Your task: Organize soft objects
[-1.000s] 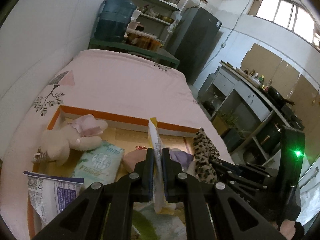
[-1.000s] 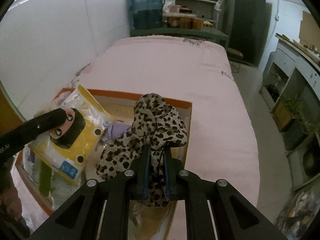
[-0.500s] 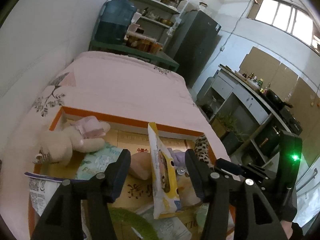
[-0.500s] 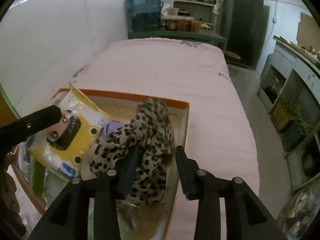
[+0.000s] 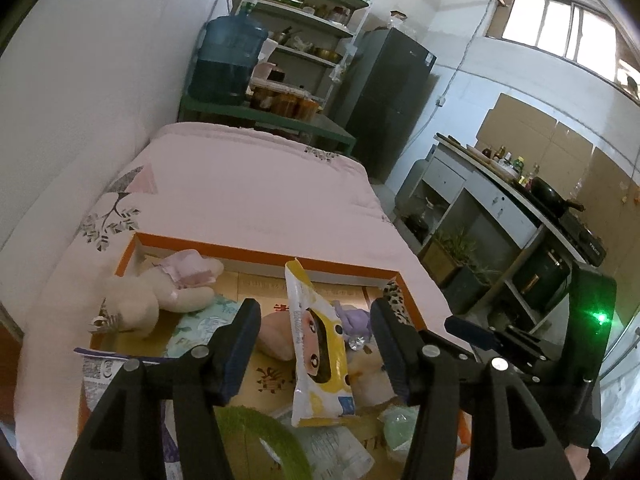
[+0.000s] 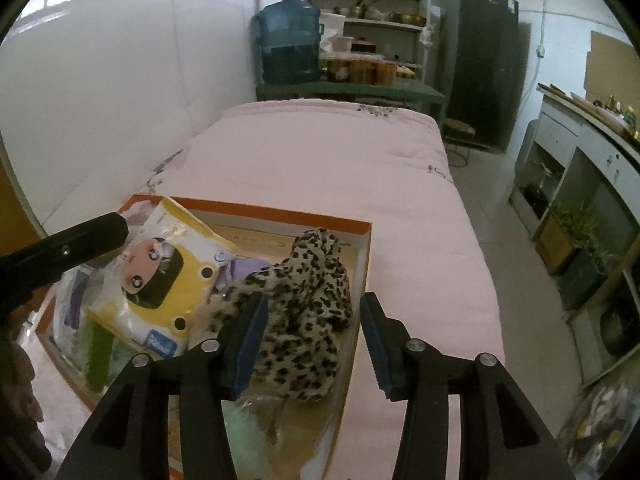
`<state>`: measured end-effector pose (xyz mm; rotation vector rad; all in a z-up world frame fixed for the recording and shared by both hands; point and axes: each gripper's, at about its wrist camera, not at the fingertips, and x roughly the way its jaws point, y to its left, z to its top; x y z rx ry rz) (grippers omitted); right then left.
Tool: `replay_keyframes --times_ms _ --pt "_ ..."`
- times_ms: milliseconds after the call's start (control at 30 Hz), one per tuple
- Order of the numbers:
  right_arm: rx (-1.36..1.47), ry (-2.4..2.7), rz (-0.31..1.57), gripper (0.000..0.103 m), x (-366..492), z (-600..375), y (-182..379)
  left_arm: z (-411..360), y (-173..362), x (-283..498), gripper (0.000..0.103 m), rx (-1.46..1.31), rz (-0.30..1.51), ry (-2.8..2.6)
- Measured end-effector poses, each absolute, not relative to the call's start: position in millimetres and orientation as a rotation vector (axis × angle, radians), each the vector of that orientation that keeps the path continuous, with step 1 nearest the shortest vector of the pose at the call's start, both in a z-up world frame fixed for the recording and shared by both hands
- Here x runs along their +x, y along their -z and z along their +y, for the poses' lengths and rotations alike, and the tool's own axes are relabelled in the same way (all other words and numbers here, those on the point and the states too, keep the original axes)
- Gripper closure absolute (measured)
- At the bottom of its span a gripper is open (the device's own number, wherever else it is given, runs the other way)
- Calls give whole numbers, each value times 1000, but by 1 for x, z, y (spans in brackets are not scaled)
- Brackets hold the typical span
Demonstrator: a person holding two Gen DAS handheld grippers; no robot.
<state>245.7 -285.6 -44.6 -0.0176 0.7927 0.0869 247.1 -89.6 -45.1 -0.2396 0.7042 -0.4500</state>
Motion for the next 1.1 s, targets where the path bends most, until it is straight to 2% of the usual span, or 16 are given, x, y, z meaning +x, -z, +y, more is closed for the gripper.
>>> replay_keyframes --times_ms 1100 --pt "23 -96 734 54 145 -238 0 -63 5 165 46 -173 626 388"
